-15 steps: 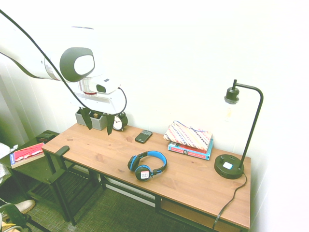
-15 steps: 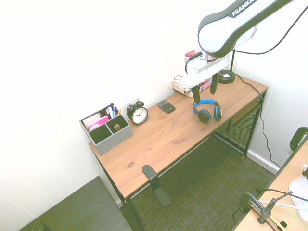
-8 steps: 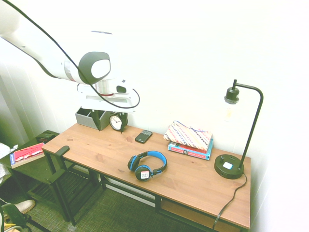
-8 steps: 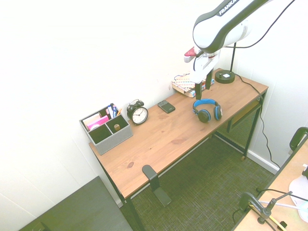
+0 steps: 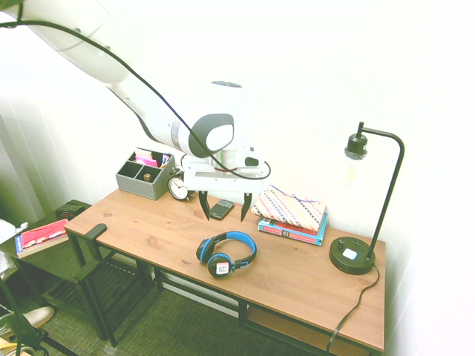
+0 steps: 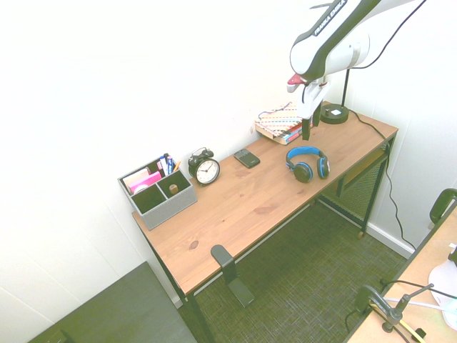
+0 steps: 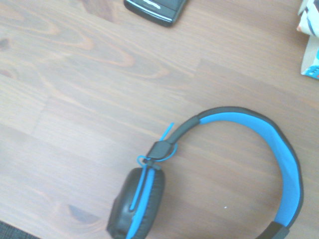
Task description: Hang the headphone
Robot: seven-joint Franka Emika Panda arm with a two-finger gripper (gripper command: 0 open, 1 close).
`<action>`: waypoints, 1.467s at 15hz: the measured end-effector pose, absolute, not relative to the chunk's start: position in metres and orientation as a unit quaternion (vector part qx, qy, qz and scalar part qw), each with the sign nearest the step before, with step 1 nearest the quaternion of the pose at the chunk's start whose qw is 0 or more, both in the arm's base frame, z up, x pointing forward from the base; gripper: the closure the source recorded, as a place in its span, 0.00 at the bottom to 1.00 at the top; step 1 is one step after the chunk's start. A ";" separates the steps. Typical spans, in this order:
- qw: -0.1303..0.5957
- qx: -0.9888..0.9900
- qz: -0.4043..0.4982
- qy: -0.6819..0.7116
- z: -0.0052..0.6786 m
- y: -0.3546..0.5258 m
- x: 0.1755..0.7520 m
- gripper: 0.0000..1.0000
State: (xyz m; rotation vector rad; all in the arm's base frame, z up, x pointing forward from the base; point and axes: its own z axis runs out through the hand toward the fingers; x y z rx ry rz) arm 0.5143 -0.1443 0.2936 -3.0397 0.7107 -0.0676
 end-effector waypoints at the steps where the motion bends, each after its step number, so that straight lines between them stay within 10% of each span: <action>1: 0.010 -0.972 -0.028 0.233 0.282 -0.151 0.520 0.00; 10: 0.009 -0.966 -0.034 0.255 0.214 -0.181 0.561 0.00; 11: 0.008 -0.967 -0.031 0.254 0.209 -0.183 0.563 1.00; 22: 0.008 -0.970 -0.012 0.242 0.177 -0.175 0.576 1.00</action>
